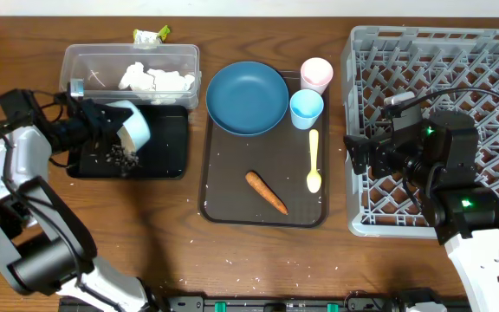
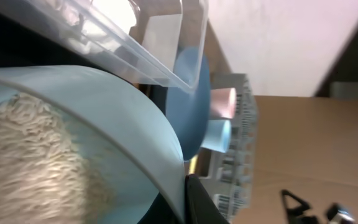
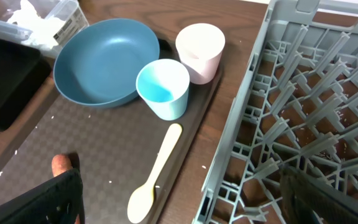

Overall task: Sort waste into correct bins and load items into the dishwasher rack
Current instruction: 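Tip the rice bowl over the black tray with the left gripper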

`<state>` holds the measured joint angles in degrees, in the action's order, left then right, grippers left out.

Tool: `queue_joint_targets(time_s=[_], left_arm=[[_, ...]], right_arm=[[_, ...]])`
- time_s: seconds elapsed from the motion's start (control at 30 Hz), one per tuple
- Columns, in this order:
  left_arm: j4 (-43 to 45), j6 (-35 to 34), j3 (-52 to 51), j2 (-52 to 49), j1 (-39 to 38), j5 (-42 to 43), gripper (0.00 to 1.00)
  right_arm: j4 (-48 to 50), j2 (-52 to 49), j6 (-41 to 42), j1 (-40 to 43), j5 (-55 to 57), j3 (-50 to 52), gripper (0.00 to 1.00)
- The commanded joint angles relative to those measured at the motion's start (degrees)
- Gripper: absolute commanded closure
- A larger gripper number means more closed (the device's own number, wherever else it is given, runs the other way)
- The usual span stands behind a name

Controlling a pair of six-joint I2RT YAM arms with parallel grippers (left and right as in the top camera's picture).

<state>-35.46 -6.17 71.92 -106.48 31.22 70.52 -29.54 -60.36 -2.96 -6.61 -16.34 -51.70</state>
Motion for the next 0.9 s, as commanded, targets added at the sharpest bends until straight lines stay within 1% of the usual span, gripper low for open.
queue_joint_targets(time_s=[0.0,0.1,0.2,0.47,0.77,0.87], left_arm=[[0.24,0.09,0.90,-2.08,1.31,10.54,0.94],[0.37,-1.46,0.90,-3.08,2.29,16.41,0.94],[0.74,-2.73,0.92,-3.13,3.15,19.32,0.94],[1.22,-6.25,0.92,-3.13,4.39,19.58,0.94],[1.33,-6.47,0.92,-3.13,4.39,19.58,0.94],[1.03,-7.54,0.92,-3.10,4.37,19.58,0.94]], right_arm=[[-0.09,0.11,0.74,-0.55,-0.61,-1.05,0.01],[-0.09,0.11,0.74,-0.55,-0.59,-1.05,0.01],[-0.07,0.11,0.74,-0.55,-0.61,-1.05,0.01],[-0.07,0.11,0.76,-0.55,-0.61,-1.05,0.01],[-0.07,0.11,0.74,-0.55,-0.61,-1.05,0.01],[-0.09,0.11,0.76,-0.55,-0.61,-1.05,0.01]])
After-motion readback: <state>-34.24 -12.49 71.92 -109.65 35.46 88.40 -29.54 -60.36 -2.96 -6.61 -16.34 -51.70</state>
